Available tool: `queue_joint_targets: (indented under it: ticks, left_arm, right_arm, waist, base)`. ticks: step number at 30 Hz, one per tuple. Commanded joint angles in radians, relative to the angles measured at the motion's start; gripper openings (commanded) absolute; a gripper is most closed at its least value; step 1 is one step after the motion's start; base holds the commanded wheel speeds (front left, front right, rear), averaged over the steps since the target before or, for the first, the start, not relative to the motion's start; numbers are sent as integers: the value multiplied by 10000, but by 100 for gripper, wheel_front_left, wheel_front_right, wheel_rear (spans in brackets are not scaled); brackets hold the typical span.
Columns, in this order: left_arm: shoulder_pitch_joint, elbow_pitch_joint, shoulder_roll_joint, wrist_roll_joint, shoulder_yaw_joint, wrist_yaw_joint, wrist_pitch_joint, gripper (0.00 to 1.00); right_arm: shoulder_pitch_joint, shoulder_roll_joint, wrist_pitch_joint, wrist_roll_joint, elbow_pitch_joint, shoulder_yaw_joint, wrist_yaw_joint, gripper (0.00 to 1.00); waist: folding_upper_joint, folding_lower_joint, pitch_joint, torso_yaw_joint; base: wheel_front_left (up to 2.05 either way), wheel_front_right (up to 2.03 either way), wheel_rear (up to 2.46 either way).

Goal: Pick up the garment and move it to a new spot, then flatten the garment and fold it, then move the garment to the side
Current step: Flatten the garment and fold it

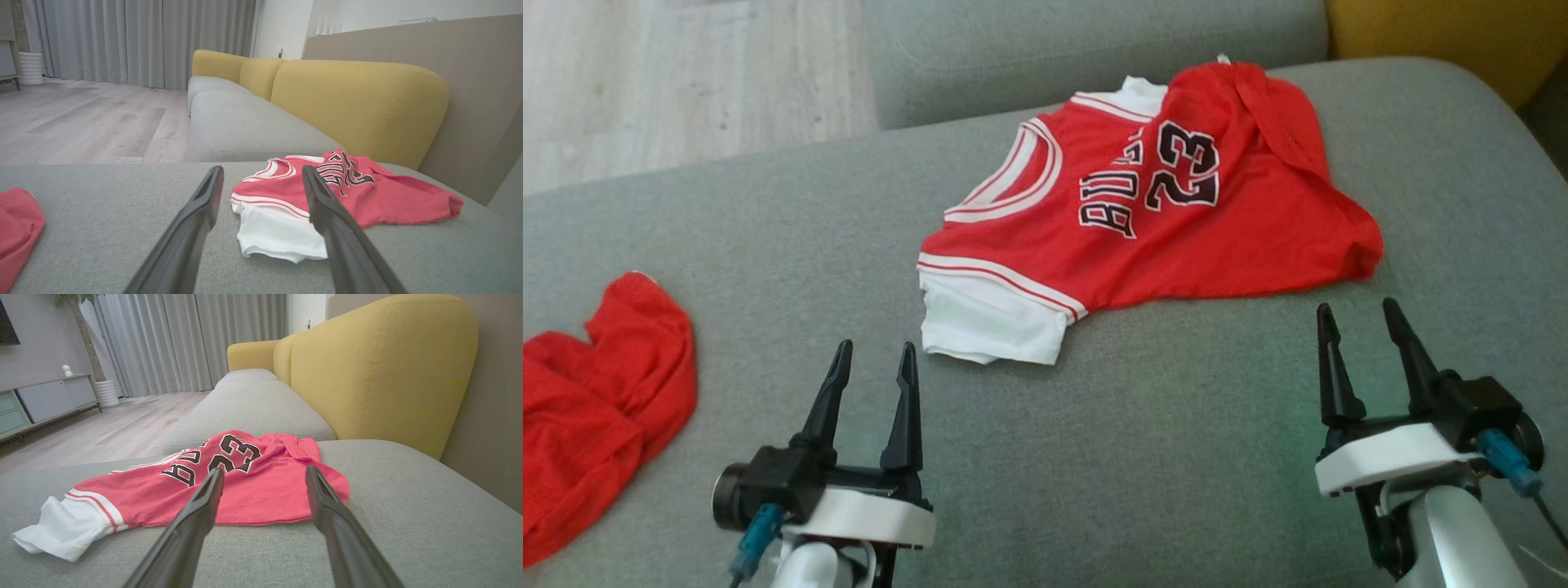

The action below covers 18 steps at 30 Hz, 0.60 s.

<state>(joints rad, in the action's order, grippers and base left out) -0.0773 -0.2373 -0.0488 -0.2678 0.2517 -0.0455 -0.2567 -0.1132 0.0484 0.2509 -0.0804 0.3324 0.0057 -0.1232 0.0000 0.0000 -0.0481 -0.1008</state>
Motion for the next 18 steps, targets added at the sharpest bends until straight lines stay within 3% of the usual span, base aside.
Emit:
queue_joint_targets:
  ticks: [1, 18]
  left_arm:
    - [-576, 92, -14, 184, -365, -71, -51, 100]
    - [-3085, -4256, -63, 1035, 67, 76, 108, 100]
  right_arm:
    - [-535, 19, 108, 32, -443, 182, -75, 100]
    - [-803, 19, 108, -3, -855, 283, -75, 100]
  waist:
    - [0, 0, -239, -146]
    - [0, 0, -1350, -700]
  base:
    - [0, 0, 0]
    - [0, 0, 0]
